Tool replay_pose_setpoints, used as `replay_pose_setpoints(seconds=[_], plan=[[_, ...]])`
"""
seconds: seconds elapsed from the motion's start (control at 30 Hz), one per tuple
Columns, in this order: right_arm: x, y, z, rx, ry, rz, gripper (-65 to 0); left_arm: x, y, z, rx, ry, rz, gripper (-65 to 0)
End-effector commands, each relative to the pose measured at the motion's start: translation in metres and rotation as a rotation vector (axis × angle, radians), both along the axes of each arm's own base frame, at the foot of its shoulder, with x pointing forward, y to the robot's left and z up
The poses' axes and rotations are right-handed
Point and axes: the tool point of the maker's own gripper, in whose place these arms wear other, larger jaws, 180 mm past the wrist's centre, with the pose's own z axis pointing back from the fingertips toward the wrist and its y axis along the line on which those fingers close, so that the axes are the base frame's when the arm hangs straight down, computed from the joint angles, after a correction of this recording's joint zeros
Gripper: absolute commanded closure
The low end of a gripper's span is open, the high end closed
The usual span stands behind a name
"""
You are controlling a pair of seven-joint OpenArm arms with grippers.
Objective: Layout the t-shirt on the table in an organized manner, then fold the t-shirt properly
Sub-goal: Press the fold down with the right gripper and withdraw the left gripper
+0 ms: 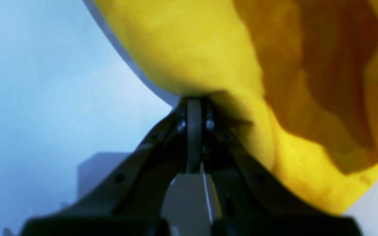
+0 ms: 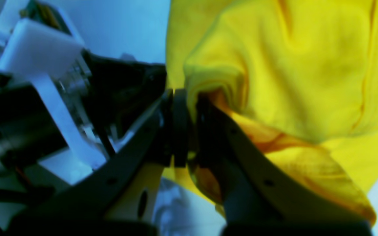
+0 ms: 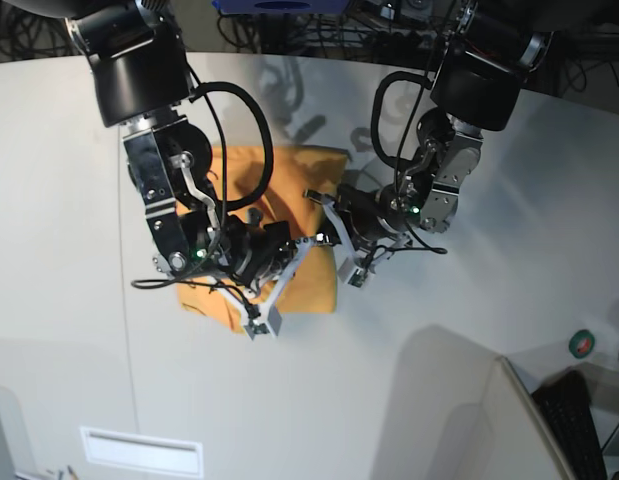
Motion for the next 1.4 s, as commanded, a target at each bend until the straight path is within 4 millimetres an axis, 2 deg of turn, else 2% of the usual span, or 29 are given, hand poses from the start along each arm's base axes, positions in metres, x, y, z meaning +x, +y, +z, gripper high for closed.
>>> replay_pose_setpoints(seconds=[0.0, 0.2, 0.33, 0.43, 0.57, 0.77, 0.9, 0.97, 1.1, 1.23, 1.37], plan=[[0.012, 0.006, 0.011, 0.020, -0.034, -0.002, 0.0, 0.010, 0.002, 0.008, 0.006, -0.024, 0.002, 0.0], [0.012, 0.007, 0.006, 0.018, -0.016, -0.002, 0.0, 0.011, 0.005, 0.008, 0.008, -0.025, 0.007, 0.0], [0.013, 0.007, 0.007, 0.018, -0.018, -0.002, 0.0, 0.012, 0.018, 0.008, 0.021, -0.028, 0.018, 0.0], [0.012, 0.007, 0.006, 0.018, -0.016, -0.002, 0.0, 0.017, 0.028, 0.021, 0.030, -0.068, 0.022, 0.0], [0.010, 0.007, 0.005, 0.018, -0.010, -0.002, 0.0, 0.015, 0.059, 0.038, -0.002, -0.119, 0.142, 0.0], [0.008, 0.009, 0.004, 0.021, -0.006, -0.001, 0.0, -0.016, 0.115, 0.034, 0.082, -0.077, 0.204, 0.0], [0.008, 0.011, 0.005, 0.028, 0.003, -0.026, 0.0, -0.032, 0.144, 0.033, 0.121, -0.068, 0.236, 0.0], [0.009, 0.010, 0.004, 0.028, 0.014, -0.058, 0.0, -0.035, 0.151, 0.033, 0.124, -0.065, 0.259, 0.0], [0.006, 0.009, 0.002, 0.027, 0.027, -0.066, 0.0, -0.036, 0.148, 0.030, 0.119, -0.060, 0.259, 0.0], [0.000, 0.009, -0.001, 0.027, 0.036, -0.065, 0.0, -0.025, 0.113, 0.032, 0.061, -0.073, 0.236, 0.0], [-0.004, 0.010, 0.006, 0.026, 0.049, -0.050, 0.0, -0.013, 0.079, 0.030, 0.030, -0.068, 0.176, 0.0]])
